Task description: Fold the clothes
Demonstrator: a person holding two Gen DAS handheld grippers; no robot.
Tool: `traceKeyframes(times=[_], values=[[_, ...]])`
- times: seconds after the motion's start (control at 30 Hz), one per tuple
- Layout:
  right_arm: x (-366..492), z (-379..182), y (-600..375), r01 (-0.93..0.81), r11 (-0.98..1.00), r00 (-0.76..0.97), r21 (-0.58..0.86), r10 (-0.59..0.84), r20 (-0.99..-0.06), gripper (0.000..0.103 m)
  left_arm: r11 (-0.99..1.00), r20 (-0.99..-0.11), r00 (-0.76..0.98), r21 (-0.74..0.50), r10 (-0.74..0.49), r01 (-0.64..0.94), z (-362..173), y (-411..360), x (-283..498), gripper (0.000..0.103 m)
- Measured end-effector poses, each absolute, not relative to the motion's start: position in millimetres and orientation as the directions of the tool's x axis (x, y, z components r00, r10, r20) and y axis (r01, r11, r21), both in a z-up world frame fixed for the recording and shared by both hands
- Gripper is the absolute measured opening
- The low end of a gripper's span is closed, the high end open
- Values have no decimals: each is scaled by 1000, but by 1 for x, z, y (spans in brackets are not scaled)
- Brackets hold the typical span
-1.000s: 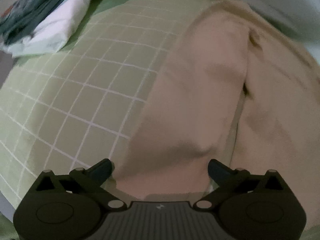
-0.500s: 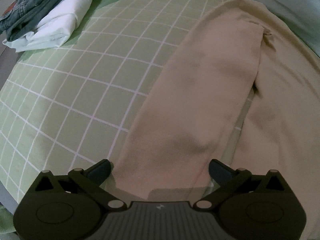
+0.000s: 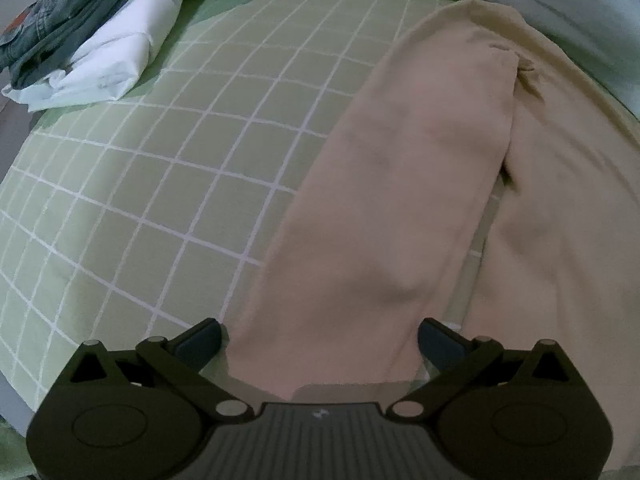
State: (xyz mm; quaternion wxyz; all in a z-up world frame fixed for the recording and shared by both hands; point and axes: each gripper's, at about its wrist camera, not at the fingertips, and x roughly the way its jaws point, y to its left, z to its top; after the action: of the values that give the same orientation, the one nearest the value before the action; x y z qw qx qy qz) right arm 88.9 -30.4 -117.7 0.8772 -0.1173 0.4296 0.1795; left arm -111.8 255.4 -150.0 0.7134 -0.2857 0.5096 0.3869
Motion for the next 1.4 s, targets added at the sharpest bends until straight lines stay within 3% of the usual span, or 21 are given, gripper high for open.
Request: traceKeyframes(times=[0.23,0.37,0.67,0.83,0.9,0.97,1.0,1.2,1.4], values=[[81,-129,-31,-414,910,514,-3,231,-826,103,527,-930,199,-6,309,-850,-151,267,-118,101],[79,-130,-30,-397,918,533,-6,225,-815,103,526,-905,227,-4,359,-851,-144,273,-131,76],[78,-133,-34,-371,929,567,-5,222,-794,103,439,-864,155,84,479,-895,-134,328,-152,42],[77,-134,-33,-360,933,581,-6,219,-784,103,265,-837,15,156,546,-952,-131,373,-162,46],[77,-134,-33,-359,933,582,-6,218,-783,103,204,-839,-9,143,543,-968,-126,378,-162,53],[77,-134,-33,-357,934,583,-6,217,-783,103,191,-832,3,124,555,-974,-121,368,-157,68],[77,-134,-33,-355,935,583,-6,217,-783,103,216,-830,38,100,556,-971,-120,360,-154,76],[74,-135,-33,-343,939,600,-8,213,-771,103,433,-847,253,-30,467,-901,-115,286,-121,88],[71,-136,-35,-353,936,615,-9,225,-755,103,745,-845,421,-42,329,-666,-115,205,-72,88]])
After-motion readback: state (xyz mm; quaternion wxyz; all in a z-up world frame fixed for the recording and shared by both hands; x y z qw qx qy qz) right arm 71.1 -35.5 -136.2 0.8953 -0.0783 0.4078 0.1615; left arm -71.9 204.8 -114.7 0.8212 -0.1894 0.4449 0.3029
